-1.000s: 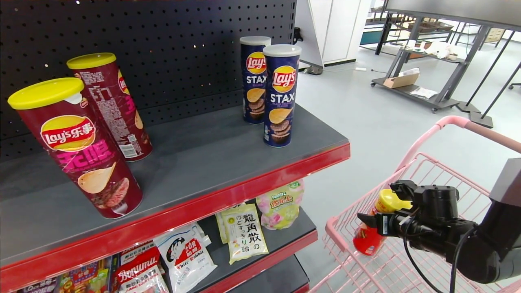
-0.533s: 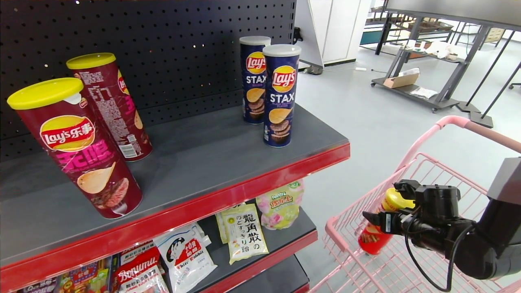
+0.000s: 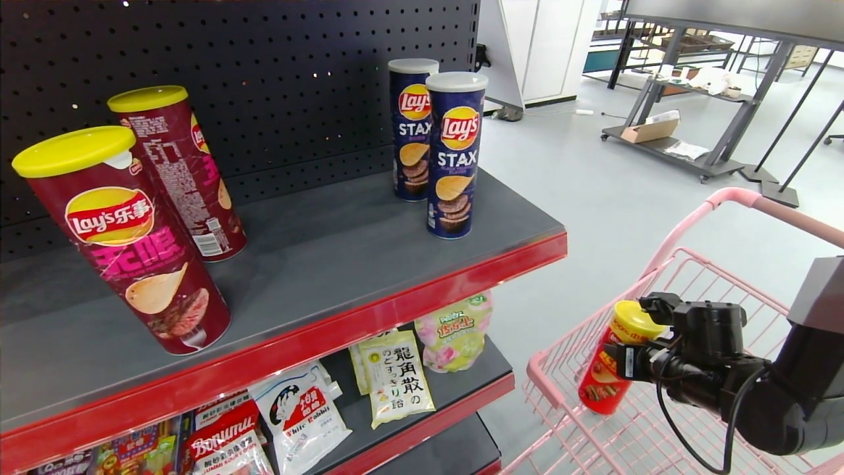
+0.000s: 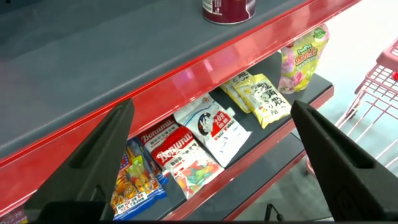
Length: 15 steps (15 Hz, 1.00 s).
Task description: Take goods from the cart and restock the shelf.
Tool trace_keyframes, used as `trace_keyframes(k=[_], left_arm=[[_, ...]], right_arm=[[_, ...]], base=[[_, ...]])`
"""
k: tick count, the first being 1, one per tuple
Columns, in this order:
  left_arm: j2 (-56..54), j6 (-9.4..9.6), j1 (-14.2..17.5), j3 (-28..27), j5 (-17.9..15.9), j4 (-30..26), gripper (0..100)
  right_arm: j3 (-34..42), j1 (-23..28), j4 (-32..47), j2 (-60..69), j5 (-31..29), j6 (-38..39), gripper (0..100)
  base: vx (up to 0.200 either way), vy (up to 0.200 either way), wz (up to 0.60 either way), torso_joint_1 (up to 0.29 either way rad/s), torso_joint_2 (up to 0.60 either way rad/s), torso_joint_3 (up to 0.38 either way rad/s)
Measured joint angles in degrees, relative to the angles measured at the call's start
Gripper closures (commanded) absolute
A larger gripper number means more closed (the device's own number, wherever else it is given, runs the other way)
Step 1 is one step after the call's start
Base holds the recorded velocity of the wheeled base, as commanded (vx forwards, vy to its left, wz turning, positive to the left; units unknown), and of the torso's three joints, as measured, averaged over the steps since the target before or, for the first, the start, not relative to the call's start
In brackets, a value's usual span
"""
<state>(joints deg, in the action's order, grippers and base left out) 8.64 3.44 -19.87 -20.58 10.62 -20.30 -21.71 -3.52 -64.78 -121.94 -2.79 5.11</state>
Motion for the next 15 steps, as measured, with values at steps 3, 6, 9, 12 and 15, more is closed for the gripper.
trace_keyframes(k=[3, 6, 9, 12, 15], left_arm=[[0.0, 0.0, -0.07, -0.17, -0.02, 0.0, 0], [0.15, 0.01, -0.07, -0.26, -0.28, 0.07, 0], [0.48, 0.09, -0.07, -0.12, -0.79, 0.07, 0], [1.66, 0.2, -0.09, -0.26, -0.55, 0.02, 0], [5.08, 1.71, -0.09, -1.77, -0.59, 0.02, 0]], right_arm=[[2.06, -1.73, -1.6, 3.84, -1.28, -1.17, 100], [2.8, -3.52, 5.45, 14.31, -1.85, -5.11, 100], [-0.8, -5.32, 24.91, 29.88, -2.1, -7.27, 100], [-14.29, -6.69, 52.53, 45.79, -3.72, -8.36, 100], [-18.66, -7.08, 65.21, 58.69, -5.46, -9.2, 100]], base=[[0.0, 0.0, 0.0, 0.0, 0.0, 0.0], [0.0, 0.0, 0.0, 0.0, 0.0, 0.0], [0.0, 0.0, 0.0, 0.0, 0.0, 0.0], [0.0, 0.0, 0.0, 0.0, 0.0, 0.0], [0.0, 0.0, 0.0, 0.0, 0.0, 0.0]])
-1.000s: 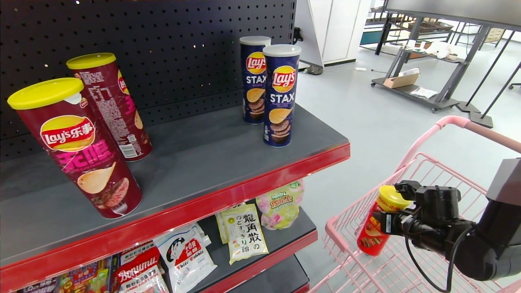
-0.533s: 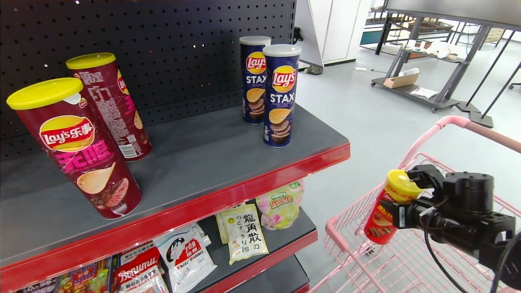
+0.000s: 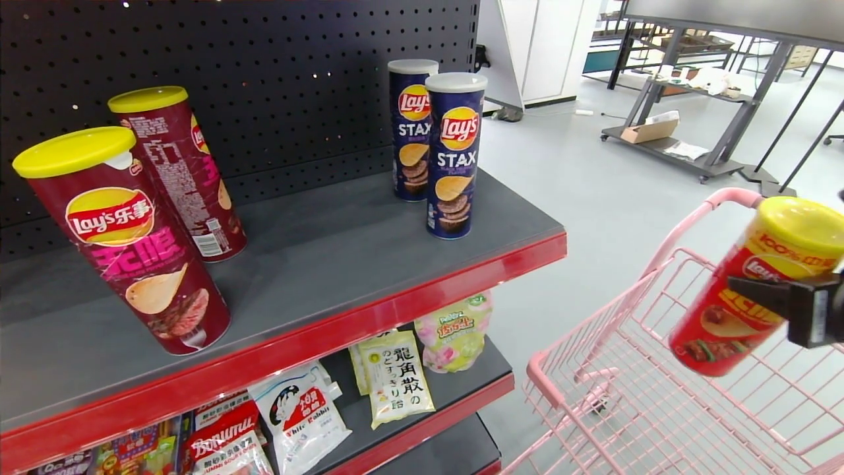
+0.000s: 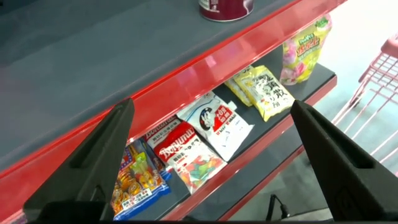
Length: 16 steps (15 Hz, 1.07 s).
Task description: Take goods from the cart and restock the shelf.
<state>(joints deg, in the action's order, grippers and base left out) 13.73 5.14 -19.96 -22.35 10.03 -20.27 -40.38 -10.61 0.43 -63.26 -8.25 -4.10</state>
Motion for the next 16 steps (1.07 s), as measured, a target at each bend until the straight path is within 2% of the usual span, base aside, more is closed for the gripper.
trace_keyframes(k=[2, 5, 9, 16], left_arm=[[2.41, 0.13, -0.1, -0.33, -0.24, 0.9, 0], [3.39, 0.38, -0.07, -0.28, -0.16, 0.98, 0], [2.67, 0.87, -0.07, -0.04, 0.39, 0.76, 0], [2.04, 1.17, -0.07, -0.13, 0.5, 0.93, 0]], right_arm=[[2.95, 0.22, 3.75, 6.86, -0.78, -1.91, 100], [4.91, 2.8, 3.78, 11.56, -0.91, -4.49, 100], [6.17, 3.52, 3.64, 13.53, -0.88, -4.55, 100], [6.78, 3.58, 3.58, 13.9, -0.88, -4.52, 100]], base=[[0.0, 0.0, 0.0, 0.0, 0.0, 0.0], [0.0, 0.0, 0.0, 0.0, 0.0, 0.0], [0.0, 0.0, 0.0, 0.015, -0.03, -0.024], [0.0, 0.0, 0.0, 0.189, -0.49, -0.295]])
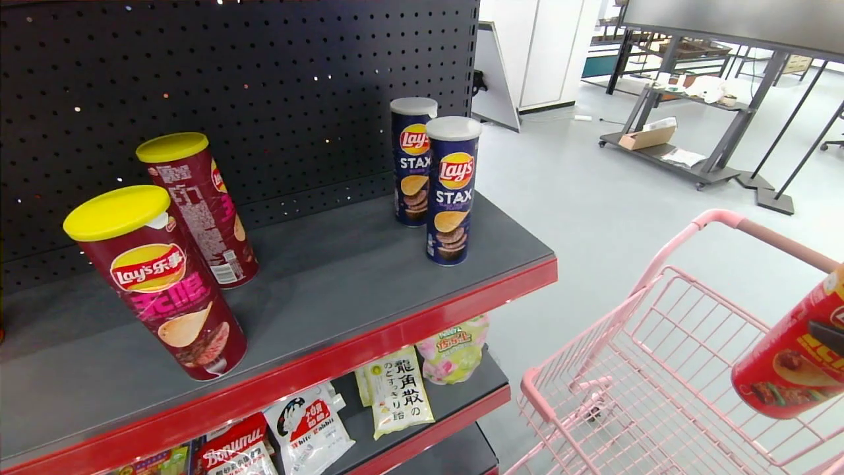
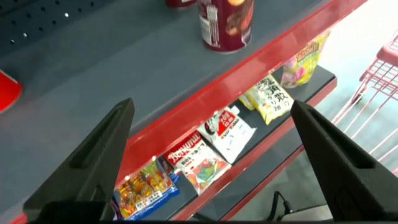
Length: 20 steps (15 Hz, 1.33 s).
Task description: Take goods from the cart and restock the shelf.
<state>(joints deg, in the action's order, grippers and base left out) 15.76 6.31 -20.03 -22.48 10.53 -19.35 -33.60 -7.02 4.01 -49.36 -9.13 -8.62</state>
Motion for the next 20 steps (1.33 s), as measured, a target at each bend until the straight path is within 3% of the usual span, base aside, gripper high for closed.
trace_keyframes(k=[11, 20], left_arm=[[-0.09, 0.0, 0.05, -0.2, 0.0, 0.13, 0], [1.44, 0.17, 0.05, -1.66, 2.33, -0.13, 0]], right_arm=[[-0.24, 0.02, -0.65, -1.3, 0.11, -0.05, 100], [0.04, 0.06, -0.51, -0.78, -0.01, 0.22, 100]], base=[[0.0, 0.0, 0.0, 0.152, -0.36, -0.207], [0.0, 0.0, 0.53, 0.013, -0.01, -0.009]])
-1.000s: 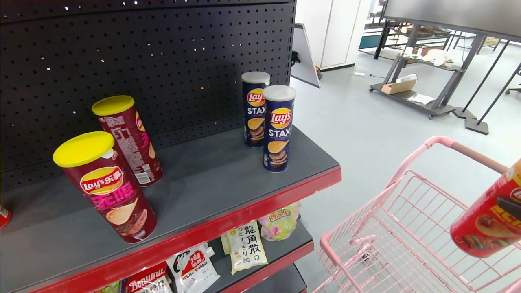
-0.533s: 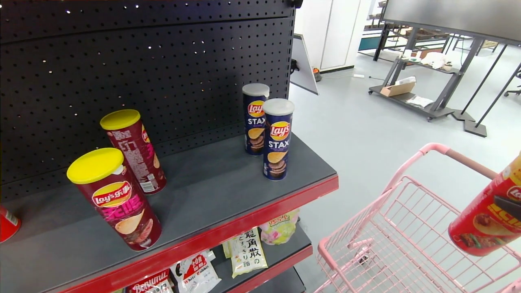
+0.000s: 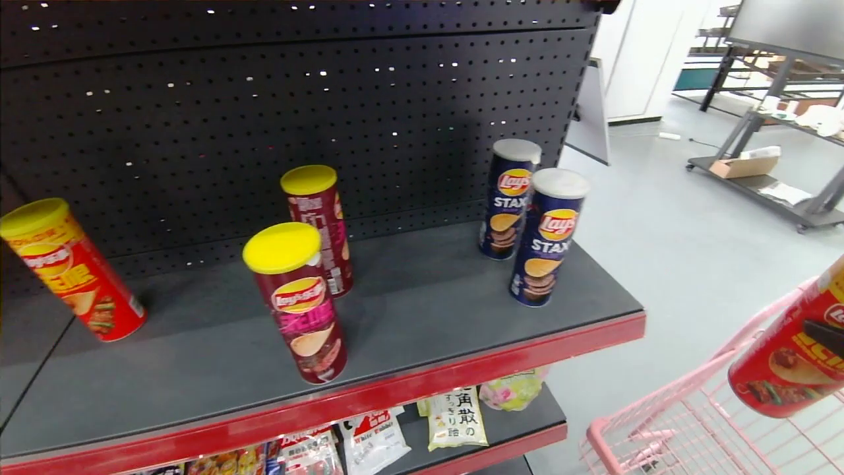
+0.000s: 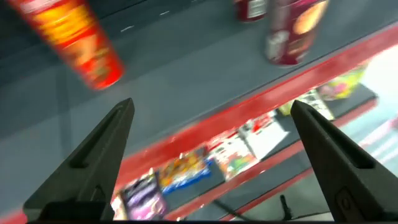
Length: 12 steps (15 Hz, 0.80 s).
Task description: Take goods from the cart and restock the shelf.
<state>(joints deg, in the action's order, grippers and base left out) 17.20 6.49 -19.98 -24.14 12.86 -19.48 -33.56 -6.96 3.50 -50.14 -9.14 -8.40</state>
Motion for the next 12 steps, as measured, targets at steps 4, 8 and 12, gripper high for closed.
trace_keyframes(k=[4, 8, 12], left_arm=[[0.57, 4.84, 0.0, -0.17, 1.43, -0.22, 0], [0.62, 7.0, 0.0, 0.18, 1.78, -0.17, 0], [0.51, 7.03, -0.05, 0.29, 1.69, -0.06, 0]], right_arm=[[0.6, 2.95, -0.16, 2.05, 0.11, 0.24, 100], [2.26, 4.73, -0.09, 5.24, 0.28, 0.68, 100], [3.33, 4.79, -0.16, 6.34, 0.23, 0.9, 100]], base=[[0.0, 0.0, 0.0, 0.0, 0.0, 0.0], [0.0, 0.0, 0.0, 0.0, 0.0, 0.0], [0.0, 0.2, 0.0, -0.001, 0.0, 0.0]])
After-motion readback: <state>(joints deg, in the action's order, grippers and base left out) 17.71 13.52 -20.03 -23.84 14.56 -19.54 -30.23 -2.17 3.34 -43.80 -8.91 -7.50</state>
